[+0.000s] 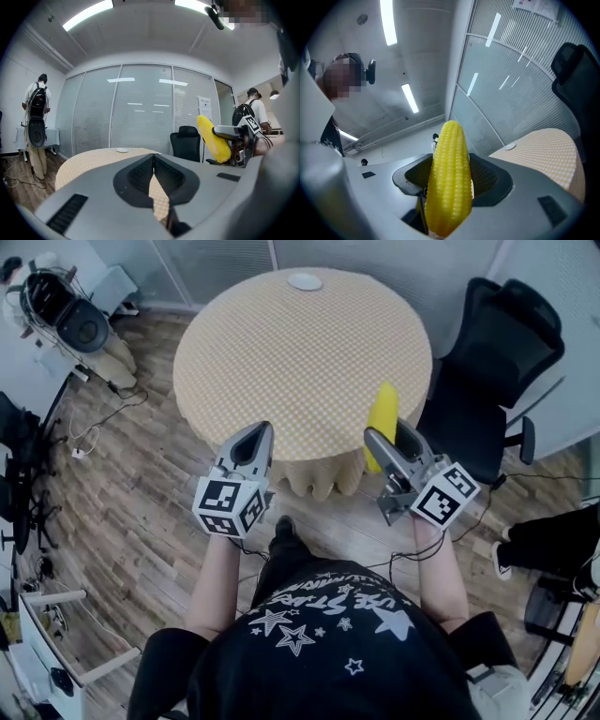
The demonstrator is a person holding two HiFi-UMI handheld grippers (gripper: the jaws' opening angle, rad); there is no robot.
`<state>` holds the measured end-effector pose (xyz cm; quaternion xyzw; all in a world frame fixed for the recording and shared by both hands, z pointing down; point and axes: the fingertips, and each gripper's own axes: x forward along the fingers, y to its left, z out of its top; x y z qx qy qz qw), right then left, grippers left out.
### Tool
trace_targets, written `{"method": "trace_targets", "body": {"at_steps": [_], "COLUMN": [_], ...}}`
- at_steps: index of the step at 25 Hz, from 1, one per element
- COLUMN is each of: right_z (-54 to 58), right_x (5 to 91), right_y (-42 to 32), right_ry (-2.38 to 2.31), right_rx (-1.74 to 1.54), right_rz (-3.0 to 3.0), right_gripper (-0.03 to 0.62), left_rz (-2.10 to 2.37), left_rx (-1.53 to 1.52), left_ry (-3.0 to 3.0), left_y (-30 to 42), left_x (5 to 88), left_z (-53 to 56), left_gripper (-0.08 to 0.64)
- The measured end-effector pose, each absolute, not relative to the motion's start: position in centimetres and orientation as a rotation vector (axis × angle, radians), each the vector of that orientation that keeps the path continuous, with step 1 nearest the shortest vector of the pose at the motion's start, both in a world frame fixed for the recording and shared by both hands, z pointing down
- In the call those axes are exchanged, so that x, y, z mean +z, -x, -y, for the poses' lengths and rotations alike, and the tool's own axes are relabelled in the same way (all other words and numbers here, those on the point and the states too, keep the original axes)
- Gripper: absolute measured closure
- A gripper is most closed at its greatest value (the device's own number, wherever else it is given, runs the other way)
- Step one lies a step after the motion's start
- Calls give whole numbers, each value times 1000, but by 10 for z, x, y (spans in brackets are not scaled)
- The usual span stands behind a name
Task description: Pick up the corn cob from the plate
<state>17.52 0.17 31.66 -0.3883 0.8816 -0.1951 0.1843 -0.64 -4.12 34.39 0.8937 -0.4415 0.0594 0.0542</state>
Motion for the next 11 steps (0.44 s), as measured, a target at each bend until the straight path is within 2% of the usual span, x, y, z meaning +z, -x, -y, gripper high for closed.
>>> {"method": "trace_targets", "body": {"at_steps": [11], "right_z": [-92], "right_x": [317], "right_y": [-228], "right_ry": [1076], "right_rx": [-525], "right_rz": [-2505], "right_gripper": [337], "left_rz": [1377], "left_rx": [174], "left_ry": [-2709], "left_y": [-42], "left_x": [344], "left_z": [-60], "left_gripper": [554]}}
